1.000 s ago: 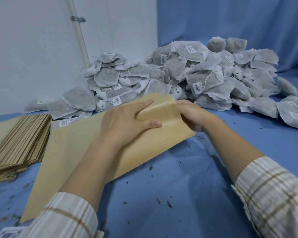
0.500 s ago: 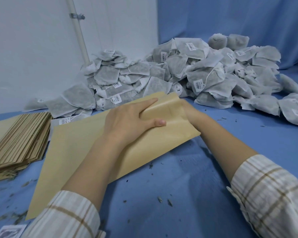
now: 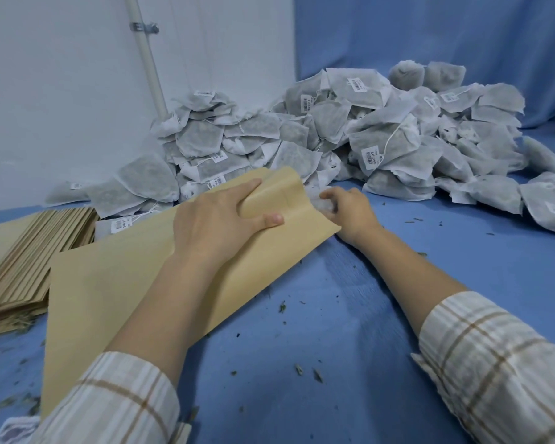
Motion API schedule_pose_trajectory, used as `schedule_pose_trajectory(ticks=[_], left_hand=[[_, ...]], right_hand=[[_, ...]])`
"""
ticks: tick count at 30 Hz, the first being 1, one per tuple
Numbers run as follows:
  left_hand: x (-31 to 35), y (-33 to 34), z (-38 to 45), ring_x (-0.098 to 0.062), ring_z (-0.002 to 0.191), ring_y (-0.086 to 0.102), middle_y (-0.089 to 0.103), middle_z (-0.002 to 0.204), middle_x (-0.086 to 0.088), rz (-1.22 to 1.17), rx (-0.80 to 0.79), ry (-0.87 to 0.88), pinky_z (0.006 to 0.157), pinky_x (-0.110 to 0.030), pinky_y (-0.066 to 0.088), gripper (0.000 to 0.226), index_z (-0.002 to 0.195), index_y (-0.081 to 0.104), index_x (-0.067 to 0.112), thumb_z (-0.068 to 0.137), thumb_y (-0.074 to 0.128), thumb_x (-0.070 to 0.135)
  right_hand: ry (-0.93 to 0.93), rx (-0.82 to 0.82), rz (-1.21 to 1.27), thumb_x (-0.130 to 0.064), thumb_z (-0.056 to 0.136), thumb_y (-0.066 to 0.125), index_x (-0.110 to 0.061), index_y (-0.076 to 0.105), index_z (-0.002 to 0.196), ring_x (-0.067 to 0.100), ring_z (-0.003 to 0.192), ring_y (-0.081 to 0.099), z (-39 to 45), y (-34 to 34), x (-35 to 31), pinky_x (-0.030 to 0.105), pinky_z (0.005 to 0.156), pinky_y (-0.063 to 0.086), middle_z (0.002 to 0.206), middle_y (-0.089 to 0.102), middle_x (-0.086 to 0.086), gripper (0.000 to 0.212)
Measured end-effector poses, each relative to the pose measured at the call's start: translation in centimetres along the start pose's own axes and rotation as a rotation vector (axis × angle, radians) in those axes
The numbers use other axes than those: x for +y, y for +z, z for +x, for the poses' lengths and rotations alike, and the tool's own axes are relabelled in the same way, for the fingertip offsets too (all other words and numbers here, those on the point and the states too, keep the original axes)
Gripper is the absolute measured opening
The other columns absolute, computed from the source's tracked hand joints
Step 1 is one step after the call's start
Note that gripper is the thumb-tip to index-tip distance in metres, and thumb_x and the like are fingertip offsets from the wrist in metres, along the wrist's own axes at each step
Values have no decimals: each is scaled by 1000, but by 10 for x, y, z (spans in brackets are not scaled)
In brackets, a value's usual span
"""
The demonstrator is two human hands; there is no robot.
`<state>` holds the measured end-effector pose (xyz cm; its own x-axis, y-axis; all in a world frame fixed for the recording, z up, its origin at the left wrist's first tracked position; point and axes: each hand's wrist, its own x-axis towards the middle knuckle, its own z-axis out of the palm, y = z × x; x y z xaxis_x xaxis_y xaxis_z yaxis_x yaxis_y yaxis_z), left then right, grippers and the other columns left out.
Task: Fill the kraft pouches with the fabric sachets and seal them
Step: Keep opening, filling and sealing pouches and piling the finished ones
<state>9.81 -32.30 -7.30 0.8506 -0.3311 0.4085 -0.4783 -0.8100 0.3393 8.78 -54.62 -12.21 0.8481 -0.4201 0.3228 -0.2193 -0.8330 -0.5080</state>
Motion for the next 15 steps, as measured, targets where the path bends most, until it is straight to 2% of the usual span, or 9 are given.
schedule_pose_trajectory(ticks=[3,4,5,7,8,11,13,15], left_hand=[[-3,1,1,-22,120,49,60,128,5,26,0,-14,76,-30,29,75,133,38,57,64,46,85],[-3,1,1,-22,120,49,59,128,5,29,1,-17,76,-30,29,75,133,37,57,64,46,85],[-4,0,2,-23,120,49,59,128,5,29,4,-20,76,-30,29,75,133,38,57,64,46,85],[-5,-3,1,-24,118,50,61,125,5,15,11,-36,74,-30,29,73,133,38,57,65,46,84],[-6,-4,2,-24,117,50,62,123,5,5,13,-46,74,-30,29,72,132,38,57,65,46,84],[-4,-7,1,-23,117,51,62,123,6,-14,12,-48,74,-30,30,73,131,39,58,64,47,85],[2,-6,0,-21,119,50,60,127,11,-60,2,-21,76,-30,31,72,128,41,61,61,51,84],[6,-6,-1,-18,117,51,61,123,15,-133,-29,8,76,-30,34,69,123,42,65,58,55,84]], right_hand=[[79,248,302,-25,87,60,-14,59,118,19,104,50,0,-8,1,10,80,28,119,47,13,33],[103,299,411,-24,86,60,-16,61,116,17,104,51,0,-12,2,8,83,28,117,47,9,30],[125,324,526,-22,85,62,-19,63,112,17,106,52,0,-17,2,10,91,32,114,46,5,28],[130,299,730,-16,80,67,-24,66,102,18,106,56,-5,-24,0,27,100,42,113,48,1,23],[100,261,790,-13,78,70,-24,68,99,17,106,56,-8,-26,-2,28,99,44,114,52,1,24],[-88,25,817,-7,72,75,-27,70,93,6,97,56,-17,-30,-14,11,87,44,113,62,4,30],[-177,-155,804,4,74,70,-28,69,88,2,84,61,-19,-30,-25,14,75,51,97,70,-2,36],[-161,-356,829,11,82,57,-20,66,85,-1,63,63,-20,-31,-34,14,57,51,71,69,-10,33]])
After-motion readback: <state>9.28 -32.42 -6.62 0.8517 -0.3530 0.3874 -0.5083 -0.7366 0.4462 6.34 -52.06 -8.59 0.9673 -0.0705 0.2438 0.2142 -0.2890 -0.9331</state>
